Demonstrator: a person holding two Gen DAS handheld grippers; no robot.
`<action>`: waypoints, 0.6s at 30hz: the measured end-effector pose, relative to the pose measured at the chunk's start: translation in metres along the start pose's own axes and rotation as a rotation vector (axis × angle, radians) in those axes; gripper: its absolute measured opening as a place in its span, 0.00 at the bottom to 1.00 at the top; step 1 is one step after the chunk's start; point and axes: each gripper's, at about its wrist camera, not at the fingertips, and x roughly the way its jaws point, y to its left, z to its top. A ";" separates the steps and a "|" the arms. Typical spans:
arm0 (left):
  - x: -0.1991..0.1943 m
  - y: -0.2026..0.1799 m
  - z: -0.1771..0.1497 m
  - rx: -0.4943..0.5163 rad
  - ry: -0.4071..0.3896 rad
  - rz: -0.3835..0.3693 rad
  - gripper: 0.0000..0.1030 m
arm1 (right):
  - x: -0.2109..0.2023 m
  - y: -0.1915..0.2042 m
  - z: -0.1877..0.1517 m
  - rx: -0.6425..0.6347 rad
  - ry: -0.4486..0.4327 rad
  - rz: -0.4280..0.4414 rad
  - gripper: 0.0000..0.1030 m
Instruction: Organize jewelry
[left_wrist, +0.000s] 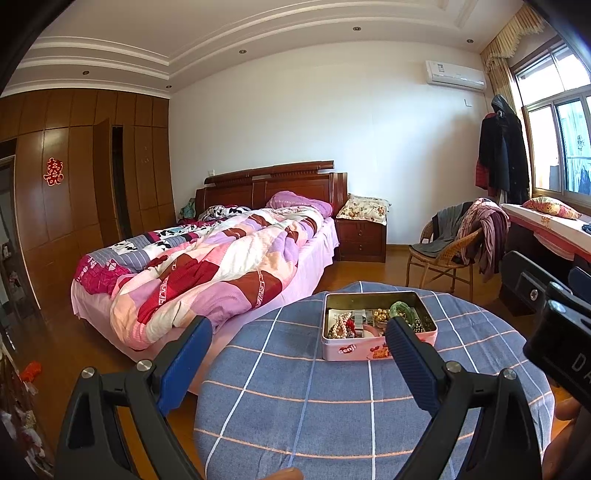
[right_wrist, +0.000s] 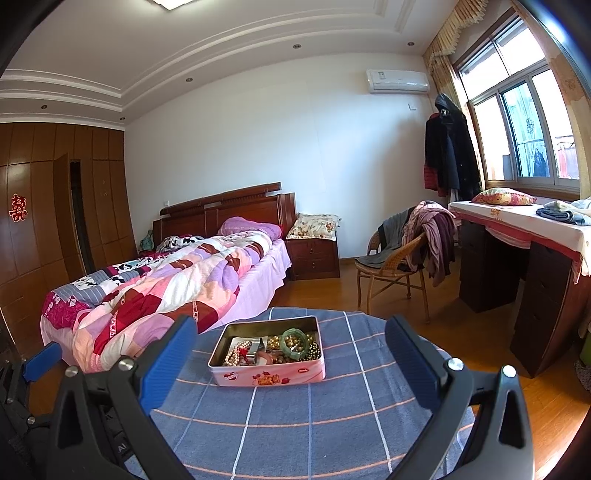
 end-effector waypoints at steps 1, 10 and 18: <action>0.000 0.000 0.001 0.003 -0.003 0.006 0.92 | 0.000 0.000 0.000 0.001 -0.001 0.000 1.00; 0.006 0.007 0.003 -0.039 0.014 0.020 0.92 | 0.000 -0.001 0.000 0.000 0.015 -0.006 1.00; 0.013 0.003 -0.001 -0.033 0.070 -0.004 0.92 | 0.004 0.002 0.001 -0.009 0.036 -0.013 1.00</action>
